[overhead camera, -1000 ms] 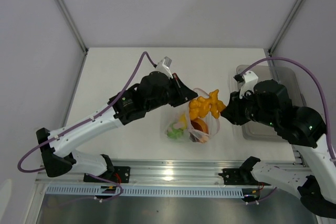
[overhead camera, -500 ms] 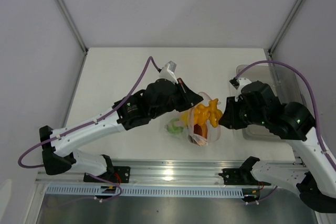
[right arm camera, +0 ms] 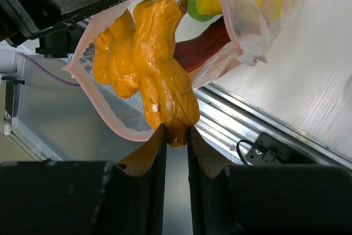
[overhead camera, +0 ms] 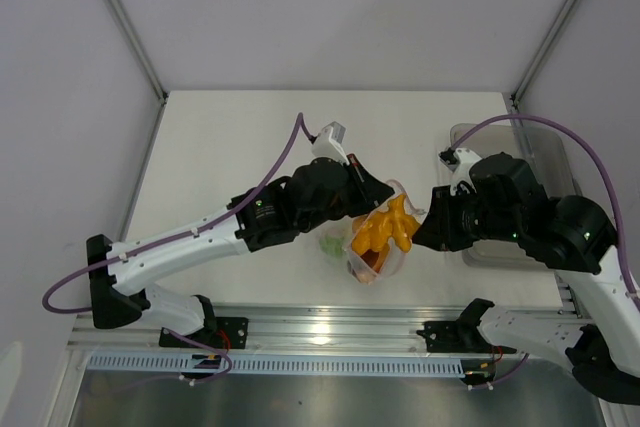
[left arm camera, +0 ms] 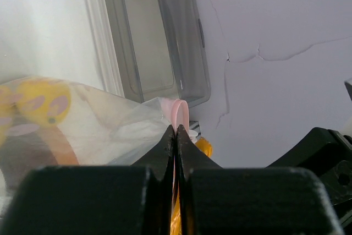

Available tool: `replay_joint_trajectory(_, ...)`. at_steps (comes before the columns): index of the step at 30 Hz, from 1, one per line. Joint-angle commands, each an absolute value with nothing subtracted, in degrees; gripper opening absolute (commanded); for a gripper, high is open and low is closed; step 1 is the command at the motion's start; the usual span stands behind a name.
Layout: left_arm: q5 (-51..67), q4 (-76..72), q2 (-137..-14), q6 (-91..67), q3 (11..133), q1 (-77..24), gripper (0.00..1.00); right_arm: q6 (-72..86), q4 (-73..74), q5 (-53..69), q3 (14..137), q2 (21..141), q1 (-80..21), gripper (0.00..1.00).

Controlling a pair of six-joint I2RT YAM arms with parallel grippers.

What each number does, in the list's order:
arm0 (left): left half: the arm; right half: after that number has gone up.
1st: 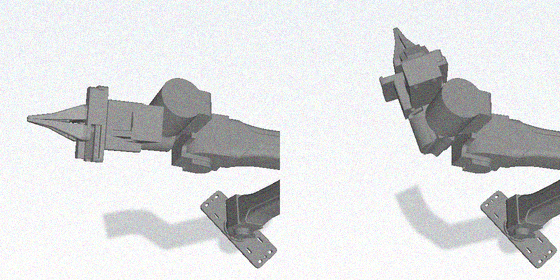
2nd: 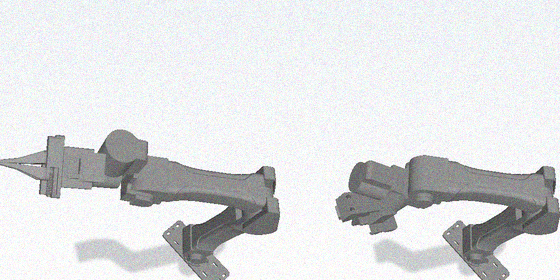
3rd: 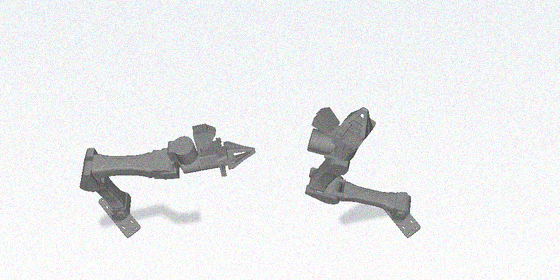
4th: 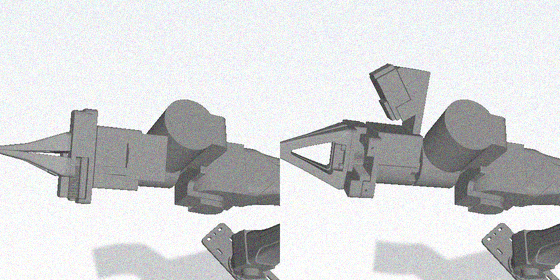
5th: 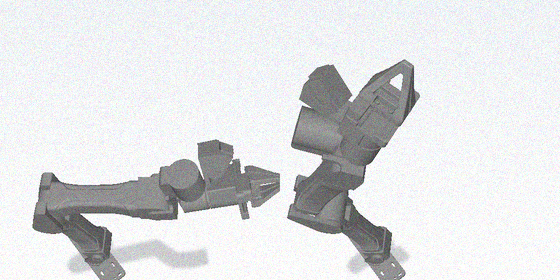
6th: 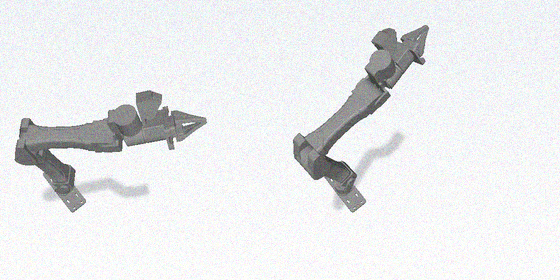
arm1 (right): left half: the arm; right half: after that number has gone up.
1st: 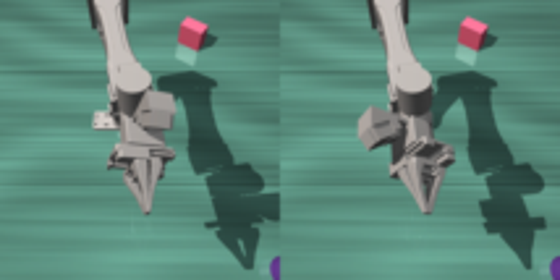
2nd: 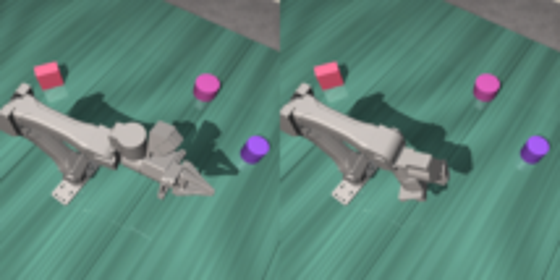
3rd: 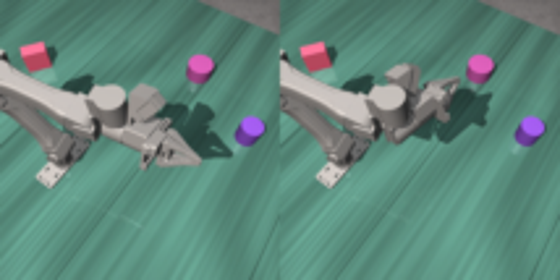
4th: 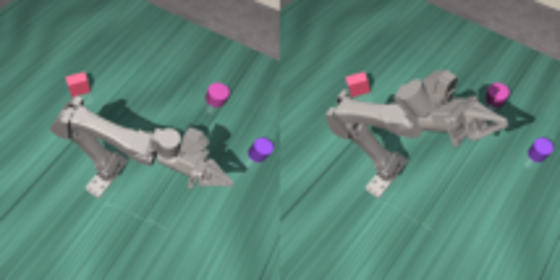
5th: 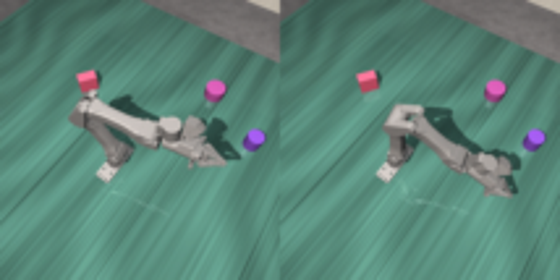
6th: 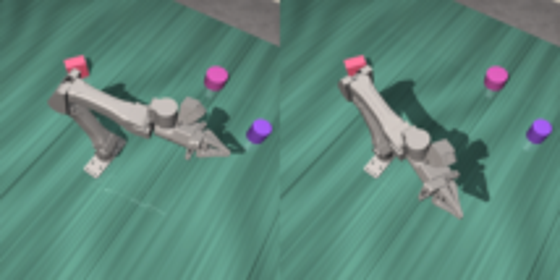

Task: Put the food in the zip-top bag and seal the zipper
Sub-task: Place the fake vegetable in the zipper food storage bag.

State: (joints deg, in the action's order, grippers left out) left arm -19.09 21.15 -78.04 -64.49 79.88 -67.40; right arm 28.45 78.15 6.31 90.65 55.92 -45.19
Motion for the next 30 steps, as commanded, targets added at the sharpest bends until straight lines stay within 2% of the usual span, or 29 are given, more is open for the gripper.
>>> replay_joint_trajectory(1, -19.34, 17.75, -78.13, -64.51, 82.79, -67.85, 0.01, 27.69, 86.13, 8.18, 90.35, 56.16, -46.05, 0.00)
replay_joint_trajectory(11, -19.25, 17.14, -75.68, -63.72, 80.16, -68.03, 0.01, 26.02, 85.26, 5.54, 86.66, 59.15, -46.76, 0.00)
replay_joint_trajectory(24, -18.54, 13.01, -69.52, -63.99, 71.99, -68.91, 0.01, 27.16, 81.48, 5.89, 88.24, 61.52, -46.41, 0.00)
replay_joint_trajectory(30, -18.19, 12.66, -69.70, -63.19, 72.07, -69.35, 0.01, 27.77, 80.51, 5.89, 88.51, 61.79, -46.06, 0.00)
